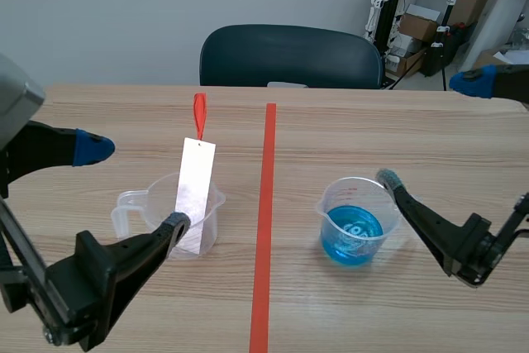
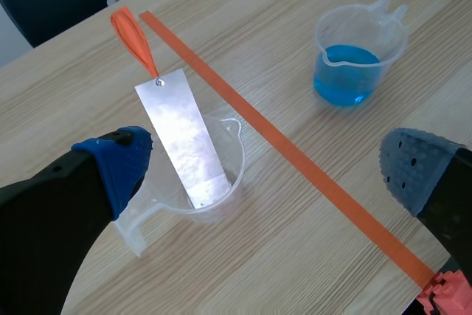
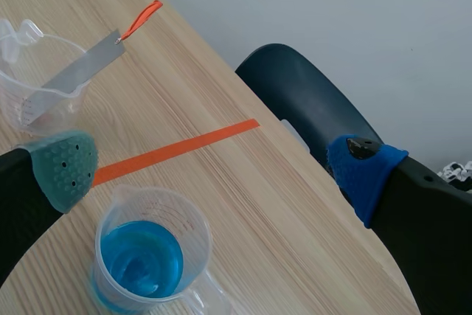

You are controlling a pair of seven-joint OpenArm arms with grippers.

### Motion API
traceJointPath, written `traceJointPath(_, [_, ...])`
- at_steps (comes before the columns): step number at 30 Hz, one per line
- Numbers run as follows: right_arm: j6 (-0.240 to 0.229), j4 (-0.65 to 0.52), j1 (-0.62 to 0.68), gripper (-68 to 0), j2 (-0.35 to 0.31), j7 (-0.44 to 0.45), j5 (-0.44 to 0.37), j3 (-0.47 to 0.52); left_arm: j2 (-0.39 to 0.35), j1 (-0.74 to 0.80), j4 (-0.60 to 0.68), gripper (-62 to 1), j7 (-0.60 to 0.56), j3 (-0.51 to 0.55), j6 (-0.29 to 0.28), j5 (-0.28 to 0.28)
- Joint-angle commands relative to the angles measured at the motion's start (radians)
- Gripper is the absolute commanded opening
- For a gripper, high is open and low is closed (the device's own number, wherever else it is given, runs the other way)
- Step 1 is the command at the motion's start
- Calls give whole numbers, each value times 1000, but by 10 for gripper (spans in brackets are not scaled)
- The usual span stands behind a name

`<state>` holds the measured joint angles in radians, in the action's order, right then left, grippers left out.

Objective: Do the redox reaction experiment. lift the metal plate out of the left beaker

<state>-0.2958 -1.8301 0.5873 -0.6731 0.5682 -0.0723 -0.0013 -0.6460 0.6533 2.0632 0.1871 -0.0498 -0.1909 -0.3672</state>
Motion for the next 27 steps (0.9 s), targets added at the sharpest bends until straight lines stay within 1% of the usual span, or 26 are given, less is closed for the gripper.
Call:
traceJointPath(1, [-12, -15, -40, 4, -3, -7, -31, 11, 0, 0, 8, 14, 8, -6, 2, -6])
traceJointPath(4, [-41, -15, -73, 4, -3, -43, -69, 6, 0, 0, 8, 14, 46, -6, 2, -6])
traceJointPath(7, [-51, -15, -98, 4, -3, -53, -90, 4, 0, 0, 8, 14, 76, -6, 2, -6])
traceJointPath(8, [-63, -15, -107, 4, -3, -62, -103, 3, 0, 0, 8, 14, 82, -6, 2, -6])
traceJointPath(12, [-89, -15, -155, 4, -3, -115, -143, -23, 0, 0, 8, 14, 104, -6, 2, -6])
traceJointPath(17, [-91, -15, -210, 4, -2, -167, -168, -79, 0, 0, 8, 14, 111, -6, 2, -6])
traceJointPath(20, [-91, -15, -236, 4, -2, -175, -169, -109, 0, 0, 8, 14, 113, -6, 2, -6])
traceJointPath(24, [-92, -15, -273, 4, 10, -219, -202, -143, 0, 0, 8, 14, 129, -6, 2, -6])
traceJointPath(27, [-93, -15, -301, 4, 23, -235, -206, -164, 0, 0, 8, 14, 119, -6, 2, -6])
